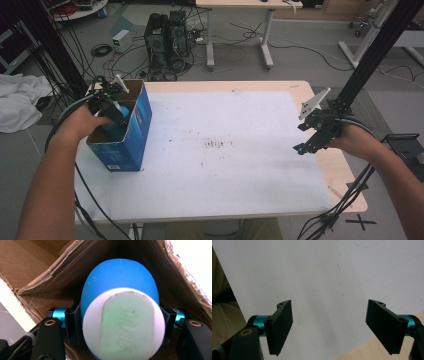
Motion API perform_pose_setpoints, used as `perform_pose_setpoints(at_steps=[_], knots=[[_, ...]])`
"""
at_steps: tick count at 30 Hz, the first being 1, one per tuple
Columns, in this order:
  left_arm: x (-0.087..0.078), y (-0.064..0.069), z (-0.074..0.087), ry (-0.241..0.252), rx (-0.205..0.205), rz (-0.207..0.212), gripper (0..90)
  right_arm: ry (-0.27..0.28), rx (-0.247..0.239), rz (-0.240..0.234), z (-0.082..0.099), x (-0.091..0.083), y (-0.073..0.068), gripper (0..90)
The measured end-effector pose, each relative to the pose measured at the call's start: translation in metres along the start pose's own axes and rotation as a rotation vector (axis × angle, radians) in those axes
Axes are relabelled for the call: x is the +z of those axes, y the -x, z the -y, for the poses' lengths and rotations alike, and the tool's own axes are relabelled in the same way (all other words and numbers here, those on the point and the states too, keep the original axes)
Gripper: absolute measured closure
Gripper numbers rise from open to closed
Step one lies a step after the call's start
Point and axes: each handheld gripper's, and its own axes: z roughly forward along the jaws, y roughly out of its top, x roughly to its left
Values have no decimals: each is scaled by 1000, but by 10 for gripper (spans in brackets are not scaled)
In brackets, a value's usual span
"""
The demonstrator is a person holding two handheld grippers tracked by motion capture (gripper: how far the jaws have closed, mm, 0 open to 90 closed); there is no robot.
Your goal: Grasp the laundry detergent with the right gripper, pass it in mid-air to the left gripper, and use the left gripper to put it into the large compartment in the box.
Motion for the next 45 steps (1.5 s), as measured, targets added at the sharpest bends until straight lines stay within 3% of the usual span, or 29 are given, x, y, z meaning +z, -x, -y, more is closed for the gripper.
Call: perform_pose_setpoints(at_steps=[2, 4, 5, 8, 10, 15, 25, 28, 32, 33, 35, 38, 45], knots=[[0, 0, 0, 6, -6, 4, 374, 0, -2, 0, -1, 0, 0, 210], [-1, -2, 0, -2, 16, 1, 374, -4, 0, -3, -1, 1, -1, 210], [-1, 0, 1, 18, -7, 11, 363, -4, 1, -3, -1, 1, -1, 210], [-4, -3, 1, 8, 17, 15, 343, -5, -1, -3, -1, 1, 0, 210], [-5, -2, 3, 29, -2, 16, 343, -3, -5, -3, -1, 1, 0, 210], [-9, -3, 4, 28, 10, 12, 343, -1, -7, -6, -2, 1, -1, 210], [-24, -4, 12, 54, -8, 19, 342, 5, -11, 0, -3, -2, -3, 210], [-28, -4, 14, 57, -1, 14, 342, 7, -15, 0, -4, -3, -4, 210], [-34, -1, 18, 84, -22, 15, 342, 11, -17, 2, -5, -4, -5, 210], [-37, -2, 18, 80, -7, 4, 342, 18, -19, 0, -5, -4, -5, 210], [-38, -1, 18, 86, -34, 3, 279, 13, -16, 4, -4, -5, -6, 210], [-44, 1, 19, 92, -37, 5, 279, 18, -24, 1, -5, -6, -7, 210], [-58, 9, 18, 111, -16, -11, 279, 24, -24, 10, -5, -10, -10, 210]])
